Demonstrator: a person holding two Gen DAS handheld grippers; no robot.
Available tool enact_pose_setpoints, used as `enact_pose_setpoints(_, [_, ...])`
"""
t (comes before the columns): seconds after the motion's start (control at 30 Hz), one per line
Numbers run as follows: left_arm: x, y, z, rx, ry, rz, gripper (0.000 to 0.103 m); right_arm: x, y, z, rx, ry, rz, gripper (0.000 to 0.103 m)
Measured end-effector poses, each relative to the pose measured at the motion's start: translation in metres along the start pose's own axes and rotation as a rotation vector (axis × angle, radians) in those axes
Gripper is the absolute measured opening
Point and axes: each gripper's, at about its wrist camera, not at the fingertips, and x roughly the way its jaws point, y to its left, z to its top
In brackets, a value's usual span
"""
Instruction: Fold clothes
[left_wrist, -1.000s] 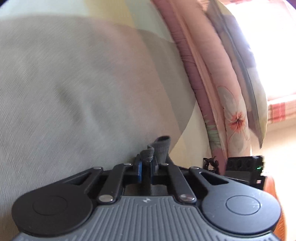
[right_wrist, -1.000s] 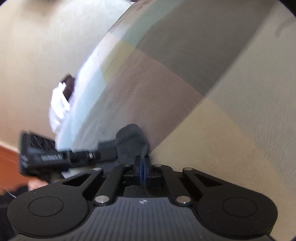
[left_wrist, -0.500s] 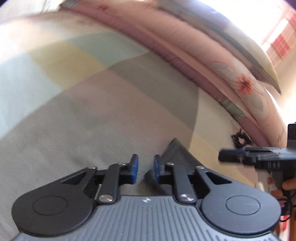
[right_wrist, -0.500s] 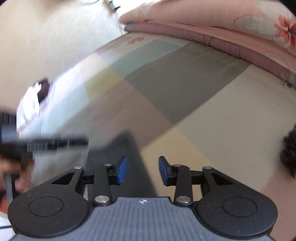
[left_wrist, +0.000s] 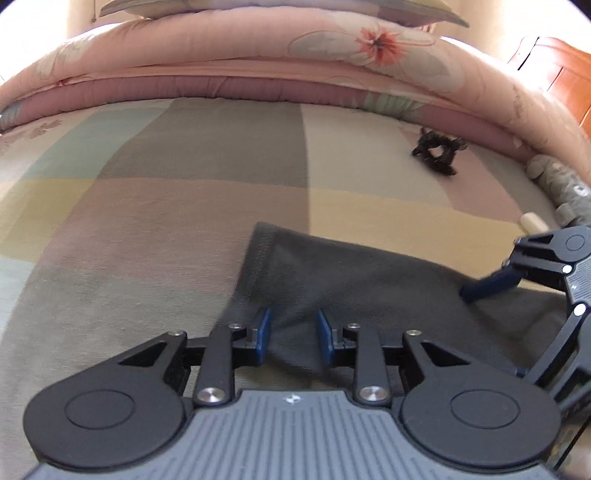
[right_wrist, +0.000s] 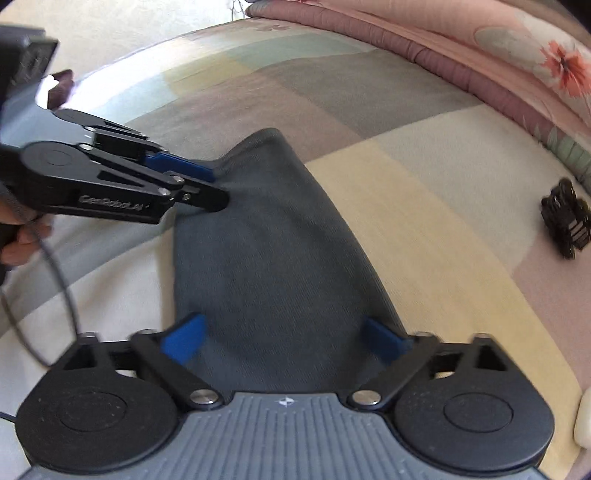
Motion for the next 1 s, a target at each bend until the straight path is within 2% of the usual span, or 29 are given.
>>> enact_pose_setpoints(0.13, [-0.01,0.001,0.006,0.0,0.024,0.033,0.029,-0.007,0.002,0.003,0.018,0.008,-0.027,0.103])
enact_pose_setpoints(0.23, [-0.017,0.001,0.01,-0.005,0.029,0.048,0.033,-0.04,-0.006,-0.015,0.086,0.001,-0.025,0.103])
enact_pose_setpoints(0.33, [-0.024,-0.001,0.011,-0.004,0.045,0.062,0.036,-0.08,-0.021,-0.051,0.19,0.017,-0.062,0.103])
enact_pose_setpoints(0.43, [-0.027,-0.01,0.008,0.046,0.075,0.076,0.04,-0.119,-0.038,-0.088,0.297,0.044,-0.107,0.103])
enact_pose_setpoints(0.6, [-0.031,-0.024,0.002,0.104,0.129,0.085,0.04,-0.167,-0.072,-0.162,0.436,0.153,-0.268,0.103])
enact_pose_setpoints(0.73, [-0.031,-0.038,0.003,0.157,0.153,0.09,0.044,-0.191,-0.093,-0.216,0.54,0.19,-0.346,0.103])
enact_pose_setpoints(0.9, [-0.03,-0.061,0.0,0.242,0.198,0.095,0.045,-0.197,-0.106,-0.282,0.679,0.212,-0.342,0.103])
enact_pose_setpoints(1.0, [-0.035,-0.073,-0.005,0.279,0.231,0.096,0.046,-0.221,-0.103,-0.302,0.748,0.175,-0.35,0.103])
